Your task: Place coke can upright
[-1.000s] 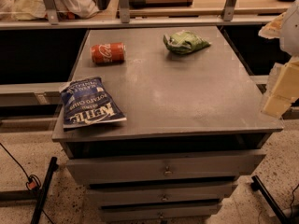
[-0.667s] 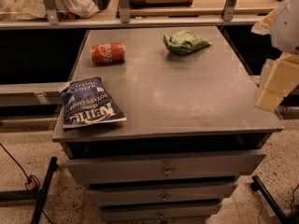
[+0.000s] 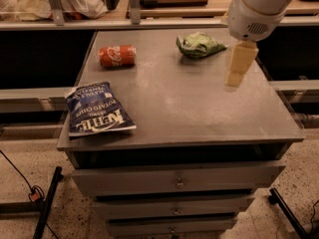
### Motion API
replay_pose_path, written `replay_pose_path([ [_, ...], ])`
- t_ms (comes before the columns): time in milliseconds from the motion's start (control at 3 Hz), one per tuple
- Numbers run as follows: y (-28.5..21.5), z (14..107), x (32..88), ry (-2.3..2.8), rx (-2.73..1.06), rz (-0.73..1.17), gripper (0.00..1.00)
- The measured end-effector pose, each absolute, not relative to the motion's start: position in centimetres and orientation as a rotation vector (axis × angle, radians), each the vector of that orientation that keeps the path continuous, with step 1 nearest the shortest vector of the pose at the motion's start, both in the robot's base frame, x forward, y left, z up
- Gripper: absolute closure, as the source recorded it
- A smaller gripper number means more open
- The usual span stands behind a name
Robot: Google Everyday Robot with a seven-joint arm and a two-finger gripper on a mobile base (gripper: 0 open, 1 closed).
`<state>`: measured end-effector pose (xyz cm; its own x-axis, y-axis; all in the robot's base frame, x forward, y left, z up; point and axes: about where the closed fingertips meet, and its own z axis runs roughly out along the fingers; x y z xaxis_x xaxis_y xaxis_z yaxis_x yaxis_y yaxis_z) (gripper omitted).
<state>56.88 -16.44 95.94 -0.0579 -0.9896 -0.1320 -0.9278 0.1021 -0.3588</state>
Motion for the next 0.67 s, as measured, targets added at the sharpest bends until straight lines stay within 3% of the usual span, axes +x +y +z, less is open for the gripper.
replay_pose_path([
  [333,-12.59,92.84,63.16,1.989,-1.921,-0.251,0.00],
  [667,-12.34,92.69,63.41,2.002,-1.913,-0.255,0.00],
])
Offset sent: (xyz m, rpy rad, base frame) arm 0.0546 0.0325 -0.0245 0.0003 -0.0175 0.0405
